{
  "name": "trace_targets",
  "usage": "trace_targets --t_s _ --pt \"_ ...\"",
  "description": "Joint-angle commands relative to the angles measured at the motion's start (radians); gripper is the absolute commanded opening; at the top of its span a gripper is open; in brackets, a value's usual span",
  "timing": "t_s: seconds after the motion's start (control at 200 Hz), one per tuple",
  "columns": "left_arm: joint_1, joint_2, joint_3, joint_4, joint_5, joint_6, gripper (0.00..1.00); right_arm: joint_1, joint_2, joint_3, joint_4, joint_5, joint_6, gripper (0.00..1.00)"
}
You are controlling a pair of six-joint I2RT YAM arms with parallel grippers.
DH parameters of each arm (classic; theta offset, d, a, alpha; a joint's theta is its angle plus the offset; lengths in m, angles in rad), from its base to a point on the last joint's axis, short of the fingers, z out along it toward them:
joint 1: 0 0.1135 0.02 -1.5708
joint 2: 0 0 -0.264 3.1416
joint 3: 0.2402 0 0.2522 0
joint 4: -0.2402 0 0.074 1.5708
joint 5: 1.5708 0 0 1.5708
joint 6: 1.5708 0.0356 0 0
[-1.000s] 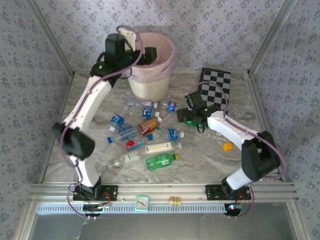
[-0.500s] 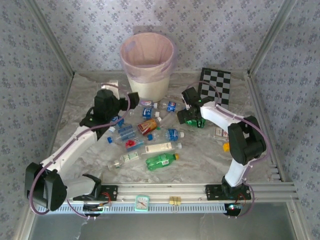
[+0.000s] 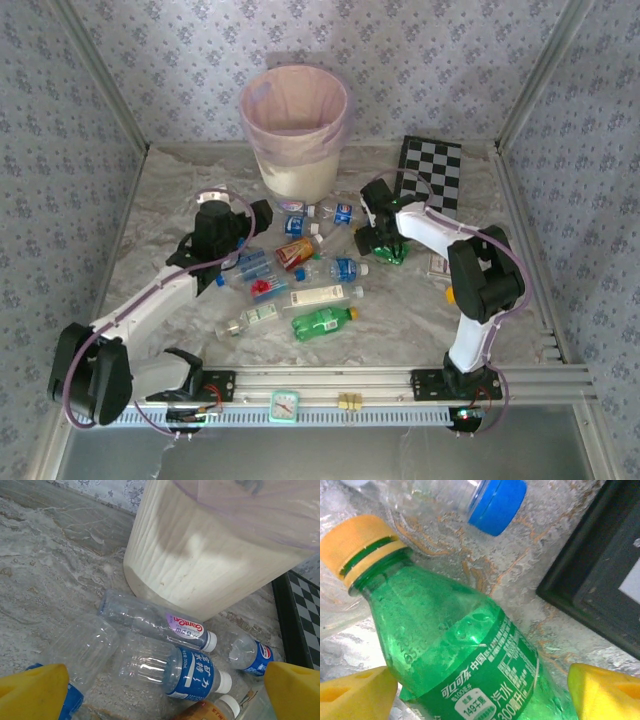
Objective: Put the plastic bottles in the bin
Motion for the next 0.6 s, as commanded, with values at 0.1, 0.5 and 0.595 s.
trace_targets --t_s 0.1,0.5,0.595 --pt "0.003 0.027 0.027 0.06 0.008 -0.04 1.0 0.011 -0.006 -0.033 -0.022 -0.019 0.041 0.9" --pt "0.003 0.004 0.003 0.023 -0.036 -0.029 1.0 0.021 0.039 -0.013 -0.019 0.01 0.036 0.83" --pt "0.003 0.013 0.011 0.009 -0.037 -0.033 1.0 0.025 0.054 -0.01 -0.023 0.02 0.034 0.83"
